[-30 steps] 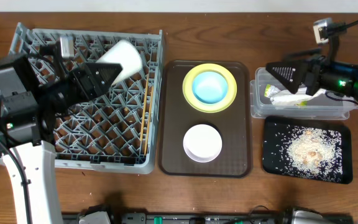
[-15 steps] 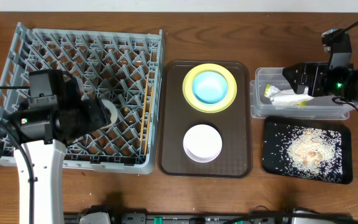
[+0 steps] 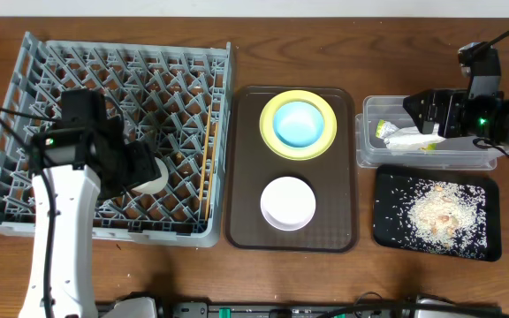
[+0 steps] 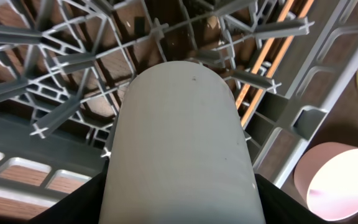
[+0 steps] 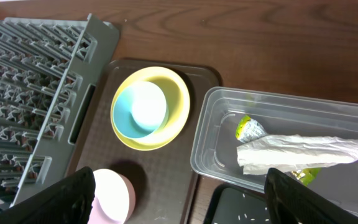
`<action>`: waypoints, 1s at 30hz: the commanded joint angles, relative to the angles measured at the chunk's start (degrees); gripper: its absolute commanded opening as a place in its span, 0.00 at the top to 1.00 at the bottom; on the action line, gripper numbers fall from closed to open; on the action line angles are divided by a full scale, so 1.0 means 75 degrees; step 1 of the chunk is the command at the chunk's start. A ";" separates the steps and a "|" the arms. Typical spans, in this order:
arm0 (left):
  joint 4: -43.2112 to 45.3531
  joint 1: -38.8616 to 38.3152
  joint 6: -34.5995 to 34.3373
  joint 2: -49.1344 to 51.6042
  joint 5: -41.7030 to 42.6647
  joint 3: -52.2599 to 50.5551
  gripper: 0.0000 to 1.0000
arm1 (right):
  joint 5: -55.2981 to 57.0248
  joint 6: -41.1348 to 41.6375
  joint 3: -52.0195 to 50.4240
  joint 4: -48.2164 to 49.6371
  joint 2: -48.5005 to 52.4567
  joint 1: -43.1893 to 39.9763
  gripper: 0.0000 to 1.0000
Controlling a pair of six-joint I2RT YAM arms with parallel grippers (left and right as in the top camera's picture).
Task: Sort waste into correct bins and load items into the dishwasher
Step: 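Lower the white cup upside down into the rack and release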
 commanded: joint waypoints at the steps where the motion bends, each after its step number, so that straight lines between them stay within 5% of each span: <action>1: 0.0038 -0.0256 0.0076 0.0224 0.0009 -0.0050 0.58 | 0.0020 -0.0029 -0.0017 -0.0012 0.0009 0.0020 0.15; 15: 0.0440 -0.0507 0.0041 0.0629 -0.0361 -0.0274 0.57 | 0.0020 -0.0093 -0.0017 -0.0012 0.0009 0.0020 0.15; 23: 0.0475 -0.0507 0.0041 0.0644 -0.0361 -0.0361 0.21 | 0.0020 -0.0090 -0.0017 -0.0009 0.0009 0.0020 0.14; 30: 0.0498 -0.0507 0.0044 0.0641 -0.0358 -0.0265 0.13 | 0.0012 -0.0090 -0.0017 -0.0009 0.0009 0.0023 0.12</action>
